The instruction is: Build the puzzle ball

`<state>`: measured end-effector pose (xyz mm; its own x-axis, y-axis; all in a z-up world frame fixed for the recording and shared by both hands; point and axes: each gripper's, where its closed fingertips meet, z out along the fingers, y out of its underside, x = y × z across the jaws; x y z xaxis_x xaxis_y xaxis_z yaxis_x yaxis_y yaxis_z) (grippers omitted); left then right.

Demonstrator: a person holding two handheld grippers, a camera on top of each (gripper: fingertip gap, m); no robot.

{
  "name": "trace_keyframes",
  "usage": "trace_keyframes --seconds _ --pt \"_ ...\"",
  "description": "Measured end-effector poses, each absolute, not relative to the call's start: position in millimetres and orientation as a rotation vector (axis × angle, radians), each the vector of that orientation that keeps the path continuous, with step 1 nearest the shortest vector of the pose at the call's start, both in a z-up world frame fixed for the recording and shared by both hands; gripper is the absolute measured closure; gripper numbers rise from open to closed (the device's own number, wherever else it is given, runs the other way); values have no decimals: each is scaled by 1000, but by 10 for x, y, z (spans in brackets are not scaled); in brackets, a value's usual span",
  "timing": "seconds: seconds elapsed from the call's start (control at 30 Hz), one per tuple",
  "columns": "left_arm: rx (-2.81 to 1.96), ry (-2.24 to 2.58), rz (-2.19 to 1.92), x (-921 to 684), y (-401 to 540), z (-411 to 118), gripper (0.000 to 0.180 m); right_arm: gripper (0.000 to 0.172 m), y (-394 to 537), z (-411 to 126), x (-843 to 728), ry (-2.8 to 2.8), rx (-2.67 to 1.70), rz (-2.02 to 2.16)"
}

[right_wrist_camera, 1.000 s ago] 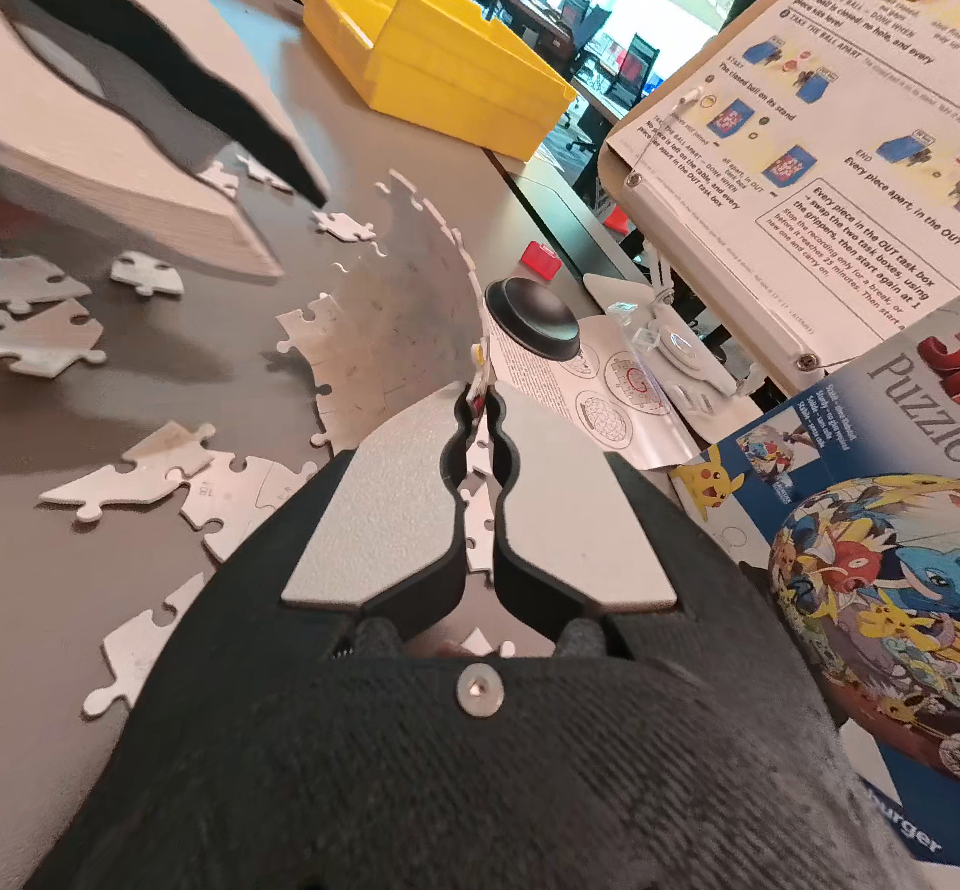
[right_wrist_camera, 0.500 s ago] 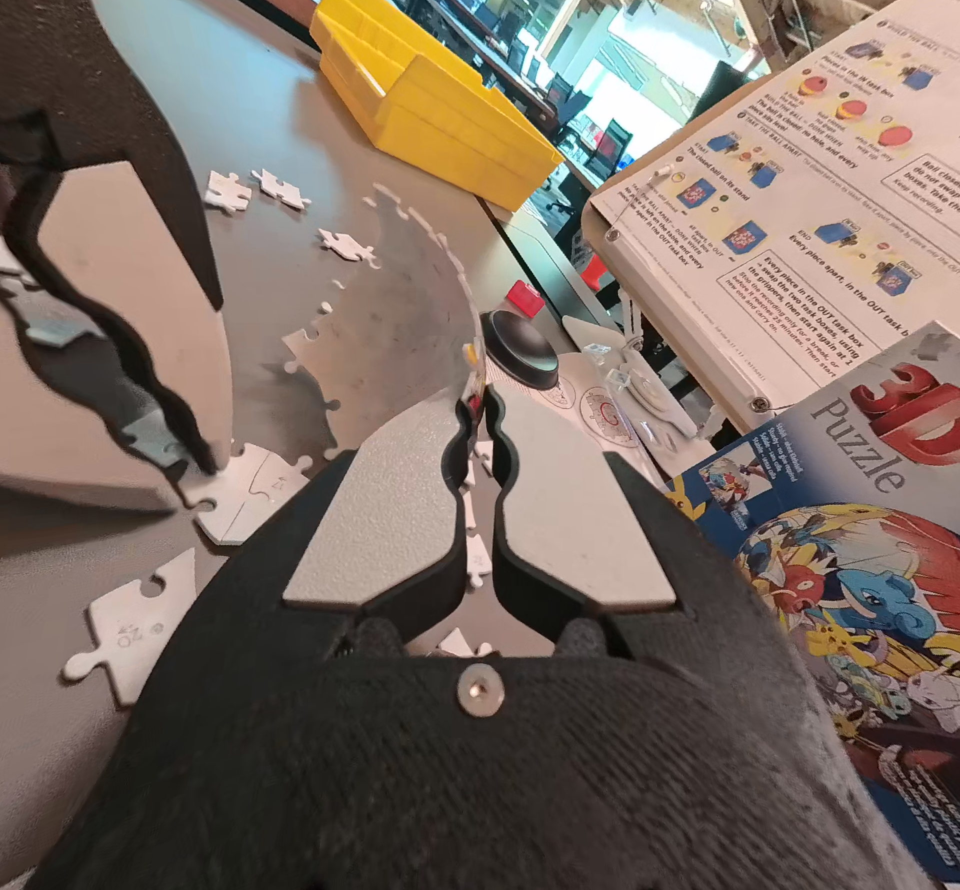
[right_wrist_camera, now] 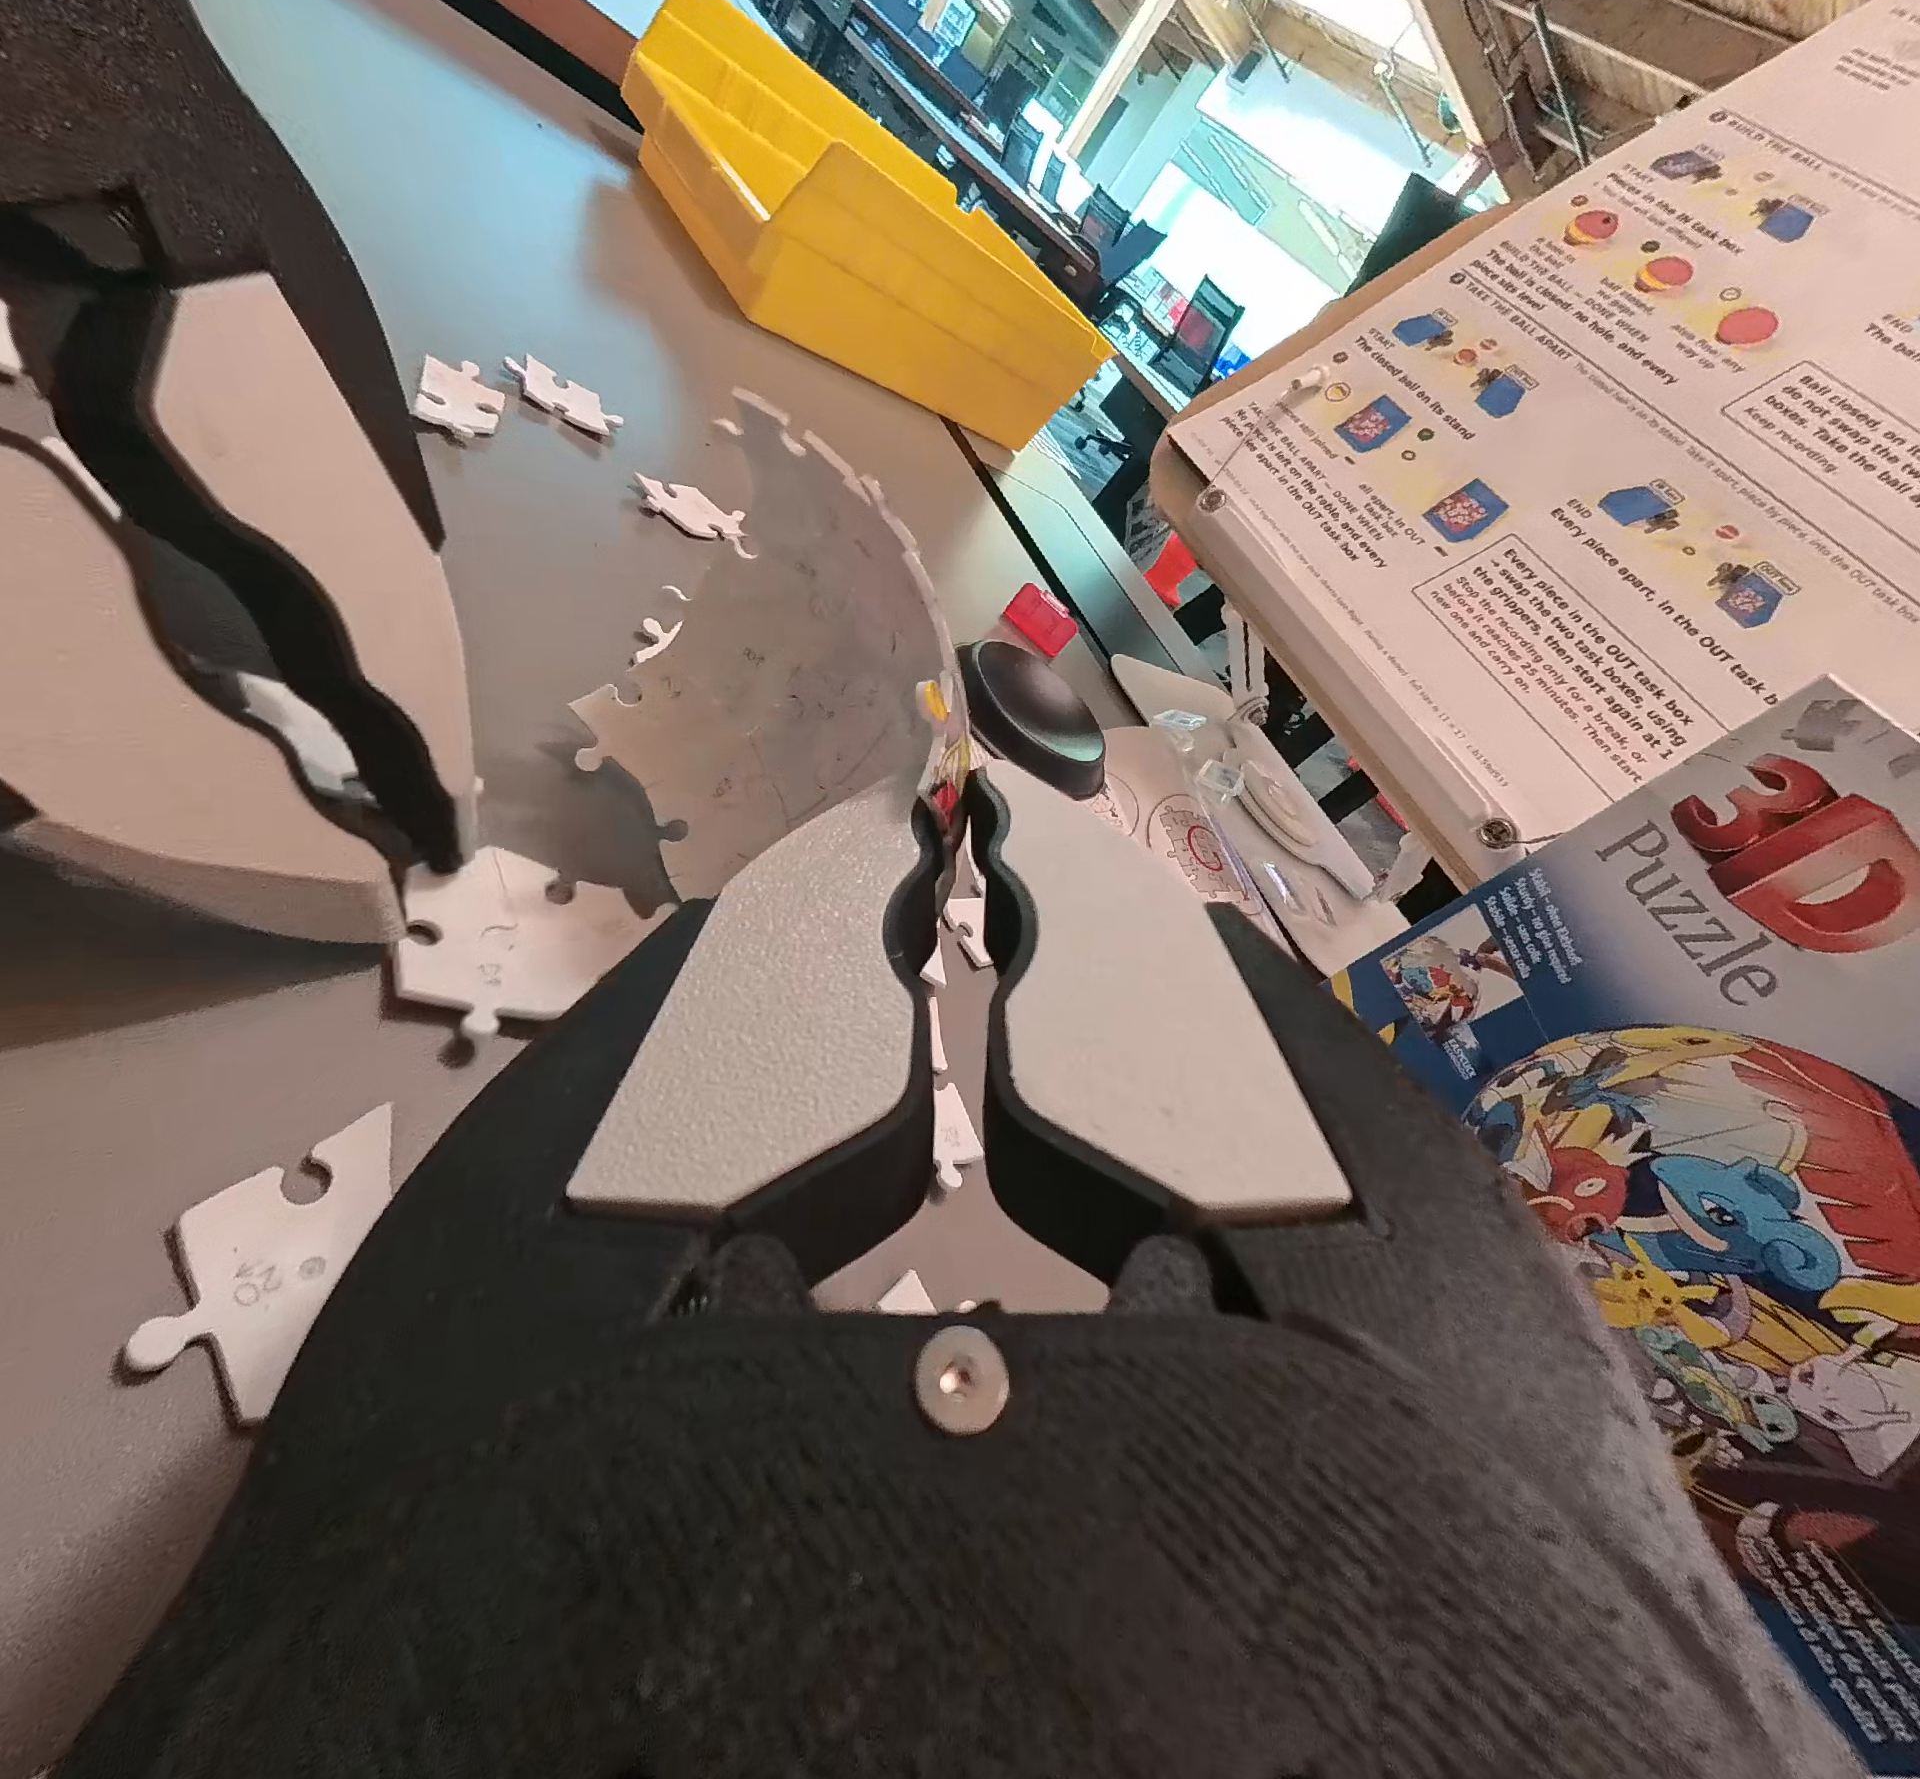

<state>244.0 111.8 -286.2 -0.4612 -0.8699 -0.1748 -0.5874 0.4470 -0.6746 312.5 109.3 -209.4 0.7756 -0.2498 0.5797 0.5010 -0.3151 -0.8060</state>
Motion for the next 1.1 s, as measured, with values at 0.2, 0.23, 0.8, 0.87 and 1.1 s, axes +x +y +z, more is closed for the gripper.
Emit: trace_keyframes --seconds 0.2,0.23,0.8,0.87,1.1 --pt "-1236 2265 -854 2323 917 -2864 168 169 1087 -2088 3113 -204 -1726 -791" --pt "-1243 2220 -852 2347 951 -2821 168 169 1086 -2086 3109 -207 -1723 -793" --pt "-1359 2033 -746 2609 1202 -2746 158 169 1012 -2068 3187 -192 -1693 -928" --pt "-1372 2041 -721 2631 1228 -2762 158 168 982 -2089 3240 -163 -1716 -959" --pt "-1291 1883 -699 2804 1370 -2503 165 165 932 -2134 3301 -138 -1756 -982"
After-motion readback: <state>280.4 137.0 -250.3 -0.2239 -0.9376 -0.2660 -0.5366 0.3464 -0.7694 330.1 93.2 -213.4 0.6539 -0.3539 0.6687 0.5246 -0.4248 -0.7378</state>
